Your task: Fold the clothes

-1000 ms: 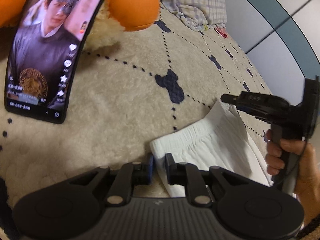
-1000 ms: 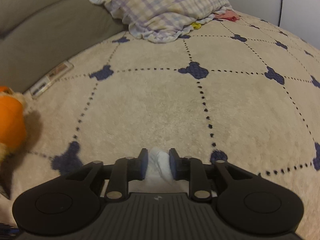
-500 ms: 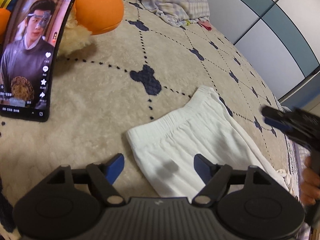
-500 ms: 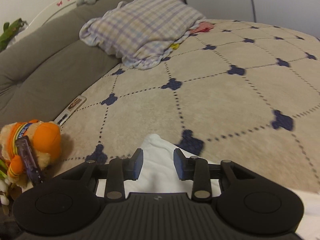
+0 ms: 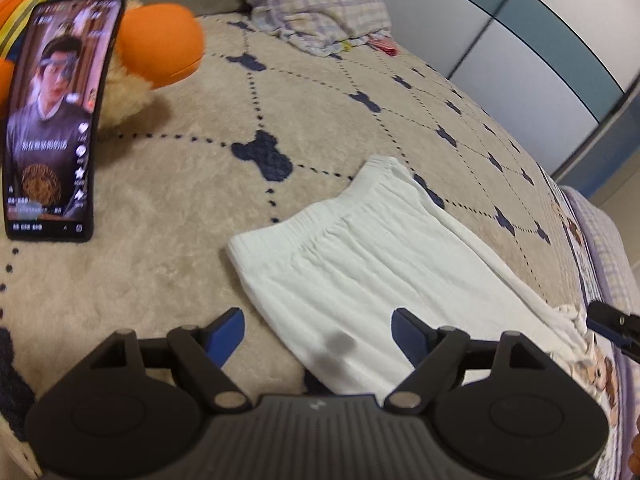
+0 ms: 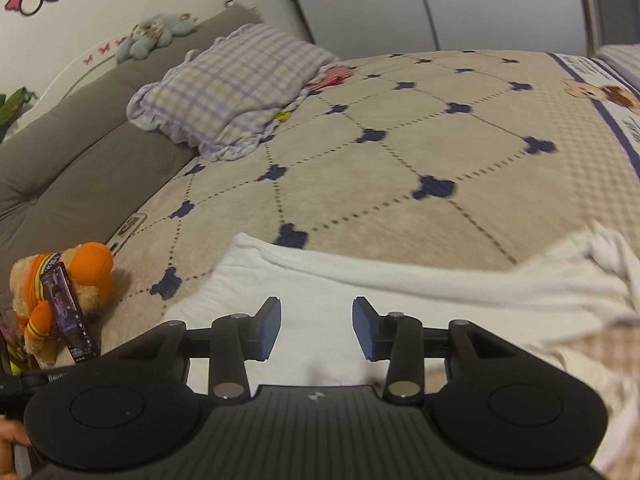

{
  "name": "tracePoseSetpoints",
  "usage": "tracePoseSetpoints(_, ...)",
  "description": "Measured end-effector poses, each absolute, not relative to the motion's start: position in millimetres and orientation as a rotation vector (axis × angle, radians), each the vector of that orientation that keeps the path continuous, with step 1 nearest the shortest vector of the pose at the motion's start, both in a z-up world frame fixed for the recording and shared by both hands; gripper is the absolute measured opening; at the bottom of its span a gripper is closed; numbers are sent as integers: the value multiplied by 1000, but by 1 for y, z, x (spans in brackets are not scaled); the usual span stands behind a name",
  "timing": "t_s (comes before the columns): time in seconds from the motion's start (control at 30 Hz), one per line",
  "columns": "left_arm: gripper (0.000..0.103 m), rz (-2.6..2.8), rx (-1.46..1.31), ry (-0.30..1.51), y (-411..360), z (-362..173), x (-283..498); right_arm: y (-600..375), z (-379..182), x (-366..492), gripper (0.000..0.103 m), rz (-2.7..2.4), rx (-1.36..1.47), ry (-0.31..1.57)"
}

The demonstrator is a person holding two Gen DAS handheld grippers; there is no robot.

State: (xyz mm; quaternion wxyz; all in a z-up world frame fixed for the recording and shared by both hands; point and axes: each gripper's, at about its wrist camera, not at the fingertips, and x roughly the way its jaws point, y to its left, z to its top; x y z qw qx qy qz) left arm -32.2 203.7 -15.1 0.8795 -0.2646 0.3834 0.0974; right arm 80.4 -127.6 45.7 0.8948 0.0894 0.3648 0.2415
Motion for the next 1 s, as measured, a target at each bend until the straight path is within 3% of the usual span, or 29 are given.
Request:
tracePoseSetpoints(0.63,82,-67,-366,829,149,-8,-13,-214,4,39,44,289,264,778)
tracePoseSetpoints(0.8,69,-191,-320,850,127,-14,-9,-232,6,35,44,278,261,788)
tracePoseSetpoints(1.0,66,-344,-241,873,84,-22,-6,-243,3,27,44,148,70,758)
